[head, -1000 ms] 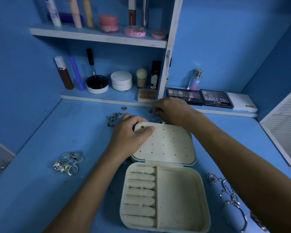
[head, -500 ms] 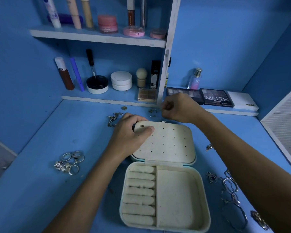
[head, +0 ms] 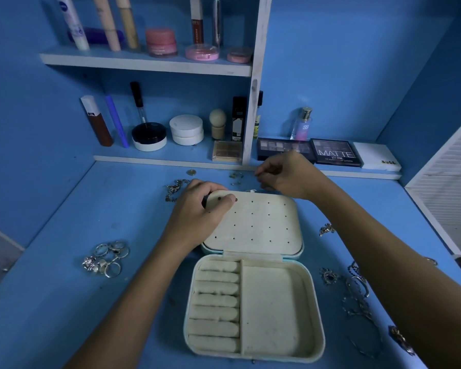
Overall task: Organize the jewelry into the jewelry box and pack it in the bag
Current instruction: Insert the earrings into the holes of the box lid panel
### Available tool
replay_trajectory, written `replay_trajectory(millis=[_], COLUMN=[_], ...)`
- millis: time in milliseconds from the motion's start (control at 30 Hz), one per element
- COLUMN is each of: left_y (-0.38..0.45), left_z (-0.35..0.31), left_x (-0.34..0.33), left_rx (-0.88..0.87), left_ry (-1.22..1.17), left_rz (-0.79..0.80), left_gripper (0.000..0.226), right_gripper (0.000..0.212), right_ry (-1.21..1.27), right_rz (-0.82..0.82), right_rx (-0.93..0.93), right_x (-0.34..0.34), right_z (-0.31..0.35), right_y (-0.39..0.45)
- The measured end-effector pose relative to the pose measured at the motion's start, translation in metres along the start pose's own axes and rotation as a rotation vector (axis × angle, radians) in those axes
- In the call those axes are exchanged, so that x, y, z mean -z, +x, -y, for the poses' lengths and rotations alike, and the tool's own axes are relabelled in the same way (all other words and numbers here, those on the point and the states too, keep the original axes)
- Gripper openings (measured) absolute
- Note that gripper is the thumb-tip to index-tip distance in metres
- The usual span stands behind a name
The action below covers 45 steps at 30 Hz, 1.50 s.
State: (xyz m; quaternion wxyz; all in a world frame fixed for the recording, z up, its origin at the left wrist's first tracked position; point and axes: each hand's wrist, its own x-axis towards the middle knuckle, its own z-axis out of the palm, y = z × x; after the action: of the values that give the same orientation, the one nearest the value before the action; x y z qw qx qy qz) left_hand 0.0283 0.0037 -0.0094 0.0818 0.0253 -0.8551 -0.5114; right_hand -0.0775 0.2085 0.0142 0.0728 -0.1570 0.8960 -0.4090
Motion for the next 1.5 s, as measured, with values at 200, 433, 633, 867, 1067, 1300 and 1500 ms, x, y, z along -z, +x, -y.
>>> replay_trajectory(millis=[200,433,633,867,1067,1300,1500], left_y=[-0.001,-0.008,-0.020,-0.044,-0.071,-0.094,-0.108], left_z=[0.000,-0.010,-0.027,-0.041,-0.038,-0.025,-0.015], left_x=[0.001,0.004,0.012,0.020,0.023,0.025,0.024], left_rx=[-0.011,-0.043,-0.111,-0.163,-0.294,-0.474,-0.527], left_ry=[-0.007,-0.022,-0.073,-0.188,-0.132,-0.078,-0.100], left_rz=[0.001,-0.046,-0.098,-0.077,-0.133,-0.112,-0.086], left_gripper=[0.010,0.023,0.018,0.020,0.020,0.016,0.018], right_gripper=[0.017,0.010,0.007,0.006,0.005,0.006,0.020], right_ry=[0.096,0.100,0.182,0.268,0.381,0.316,0.232], right_rz=[-0.013,-0.069,-0.129,-0.147,-0.123,-0.011,0.096], right_rx=[-0.016,0.000,0.005,0.029,0.076,0.149,0.172], right_x=[0.005,0.017,0.026,0.031,0.026,0.017,0.006], right_z=[0.004,0.004,0.013,0.025,0.036,0.043,0.047], right_y=[-0.012,-0.023,-0.042,-0.068,-0.091,-0.109,-0.122])
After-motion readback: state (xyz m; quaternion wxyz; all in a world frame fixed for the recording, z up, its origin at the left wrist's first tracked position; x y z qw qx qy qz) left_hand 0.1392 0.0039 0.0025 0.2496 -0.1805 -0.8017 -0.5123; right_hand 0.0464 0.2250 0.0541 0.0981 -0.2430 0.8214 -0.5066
